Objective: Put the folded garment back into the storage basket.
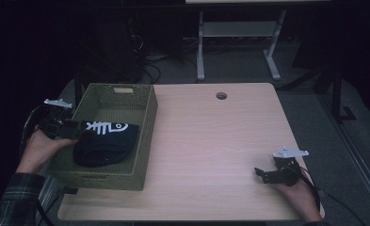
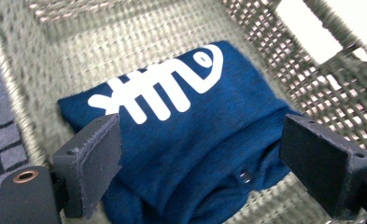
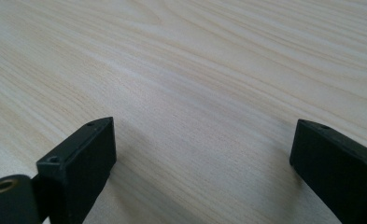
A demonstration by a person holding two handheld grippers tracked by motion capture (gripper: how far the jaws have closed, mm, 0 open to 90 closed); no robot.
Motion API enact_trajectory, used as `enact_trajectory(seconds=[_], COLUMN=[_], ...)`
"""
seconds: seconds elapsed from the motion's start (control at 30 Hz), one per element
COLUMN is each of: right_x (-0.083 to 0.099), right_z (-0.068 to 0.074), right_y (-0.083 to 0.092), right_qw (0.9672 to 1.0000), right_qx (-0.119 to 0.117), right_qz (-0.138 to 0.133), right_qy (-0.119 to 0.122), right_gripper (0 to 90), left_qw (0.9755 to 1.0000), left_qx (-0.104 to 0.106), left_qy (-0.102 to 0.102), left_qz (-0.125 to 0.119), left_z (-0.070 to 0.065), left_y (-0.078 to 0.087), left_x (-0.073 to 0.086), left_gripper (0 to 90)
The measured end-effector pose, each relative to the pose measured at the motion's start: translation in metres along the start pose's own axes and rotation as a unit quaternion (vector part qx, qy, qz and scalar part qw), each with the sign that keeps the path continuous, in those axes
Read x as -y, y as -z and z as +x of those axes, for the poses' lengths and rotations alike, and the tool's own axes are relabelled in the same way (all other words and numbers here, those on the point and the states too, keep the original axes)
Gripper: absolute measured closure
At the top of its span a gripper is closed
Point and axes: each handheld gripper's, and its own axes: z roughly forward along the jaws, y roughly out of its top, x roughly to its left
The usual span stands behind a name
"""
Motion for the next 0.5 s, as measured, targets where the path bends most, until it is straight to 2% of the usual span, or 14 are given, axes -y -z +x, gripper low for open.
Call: enact_trajectory(seconds=[0.17,0.5], right_x=[0.0,-0.001], right_z=[0.0,-0.001], right_y=[0.0,-0.002], right_qw=[1.0,1.0], right_qx=[0.0,-0.001], right_qz=[0.0,0.001], right_qy=[0.0,0.001], right_gripper=[6.5,5.2], left_qw=[0.9999,0.9997], left_qx=[-0.005,-0.008], left_qy=[-0.011,-0.011], left_qz=[-0.009,-0.023], left_z=[-0.015,-0.044], left_y=[0.0,-0.011], left_x=[-0.008,-0.014], left_gripper=[12.9,13.0])
